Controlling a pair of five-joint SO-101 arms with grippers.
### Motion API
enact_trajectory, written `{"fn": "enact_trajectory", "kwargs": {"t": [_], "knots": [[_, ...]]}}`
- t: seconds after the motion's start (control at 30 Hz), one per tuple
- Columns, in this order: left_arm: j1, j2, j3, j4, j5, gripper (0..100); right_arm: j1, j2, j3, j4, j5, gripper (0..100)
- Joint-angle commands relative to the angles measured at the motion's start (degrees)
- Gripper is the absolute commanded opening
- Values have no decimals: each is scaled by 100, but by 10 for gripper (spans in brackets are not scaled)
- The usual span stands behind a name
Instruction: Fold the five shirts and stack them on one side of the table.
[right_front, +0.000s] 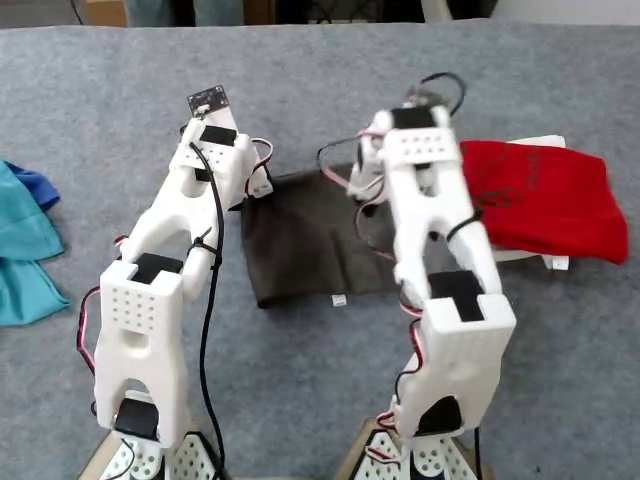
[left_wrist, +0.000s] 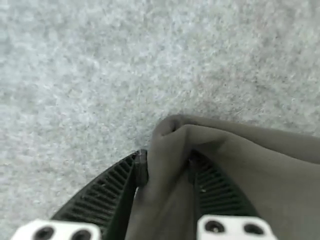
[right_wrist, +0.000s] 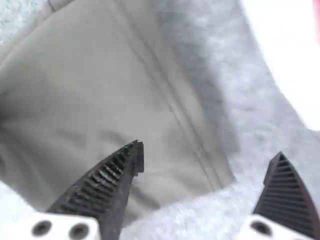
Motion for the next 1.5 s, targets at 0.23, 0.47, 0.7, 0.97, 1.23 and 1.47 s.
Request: {"fn": "enact_trajectory", "kwargs": {"t": [0.23, 0.47, 0.7, 0.97, 1.23, 1.47], "knots": [[-57, 9, -57, 62, 70, 149, 308, -1640, 488, 862, 18, 206], [-57, 0, 57, 62, 70, 149, 18, -2642, 2677, 360, -993, 407], [-57, 0, 66, 62, 62, 149, -475, -2440, 3486, -941, -1398, 457], [-66, 0, 40, 211, 62, 149, -607, -1789, 3723, -1952, -1899, 456], [-66, 0, 48, 211, 62, 149, -615, -866, 3732, -2884, -2004, 463], [-66, 0, 57, 211, 62, 149, -589, -198, 3732, -2963, -1987, 463]]}}
